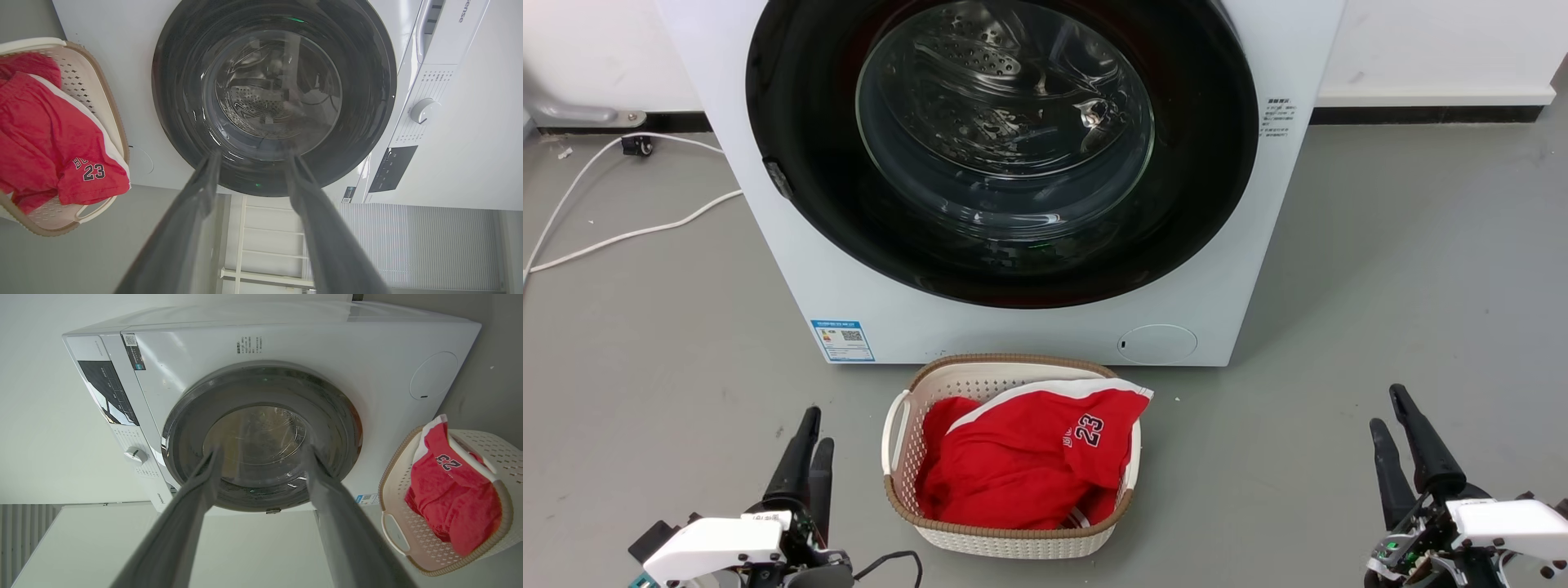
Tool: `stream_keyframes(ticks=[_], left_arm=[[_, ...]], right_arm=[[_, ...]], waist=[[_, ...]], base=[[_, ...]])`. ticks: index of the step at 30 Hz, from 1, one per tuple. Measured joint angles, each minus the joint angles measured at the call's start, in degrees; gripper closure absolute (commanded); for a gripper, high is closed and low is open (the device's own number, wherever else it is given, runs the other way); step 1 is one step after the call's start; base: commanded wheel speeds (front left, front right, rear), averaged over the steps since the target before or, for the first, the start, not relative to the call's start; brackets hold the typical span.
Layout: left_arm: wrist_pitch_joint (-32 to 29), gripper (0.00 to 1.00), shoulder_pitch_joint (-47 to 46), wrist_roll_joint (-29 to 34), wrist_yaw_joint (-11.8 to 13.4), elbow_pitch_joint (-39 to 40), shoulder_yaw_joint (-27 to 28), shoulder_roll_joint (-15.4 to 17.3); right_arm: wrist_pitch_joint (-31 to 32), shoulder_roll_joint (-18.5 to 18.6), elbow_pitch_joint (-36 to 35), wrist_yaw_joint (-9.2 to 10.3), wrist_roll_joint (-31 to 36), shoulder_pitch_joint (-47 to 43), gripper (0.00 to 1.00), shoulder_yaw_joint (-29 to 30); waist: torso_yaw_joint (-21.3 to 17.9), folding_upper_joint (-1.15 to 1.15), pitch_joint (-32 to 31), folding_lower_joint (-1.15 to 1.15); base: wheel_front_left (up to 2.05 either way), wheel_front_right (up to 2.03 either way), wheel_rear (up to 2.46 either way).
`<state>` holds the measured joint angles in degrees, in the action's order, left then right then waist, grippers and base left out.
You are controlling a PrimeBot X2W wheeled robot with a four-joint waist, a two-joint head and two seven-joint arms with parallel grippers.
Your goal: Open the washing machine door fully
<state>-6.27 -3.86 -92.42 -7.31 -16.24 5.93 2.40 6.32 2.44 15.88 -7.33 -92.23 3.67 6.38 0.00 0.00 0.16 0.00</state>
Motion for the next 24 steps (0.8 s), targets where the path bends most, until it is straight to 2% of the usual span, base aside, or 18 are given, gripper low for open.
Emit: stream_keyframes(ticks=[13, 24], left_arm=[[3.8, 0.00, 0.0, 3.0, 0.0, 2.3, -3.6, 0.0], [6.5, 0.00, 0.0, 12.0, 0.0, 5.4, -6.1, 0.1]], right_arm=[[-3.4, 0.2, -3.3, 0.00, 2.3, -1.1, 0.00, -1.9], [-6.4, 0.9, -4.9, 0.00, 9.0, -1.2, 0.00, -3.5]], waist=[[0.1, 0.00, -0.1, 0.00], [0.2, 0.00, -0.1, 0.00]], base=[[0.00, 0.00, 0.00], [0.00, 0.00, 0.00]])
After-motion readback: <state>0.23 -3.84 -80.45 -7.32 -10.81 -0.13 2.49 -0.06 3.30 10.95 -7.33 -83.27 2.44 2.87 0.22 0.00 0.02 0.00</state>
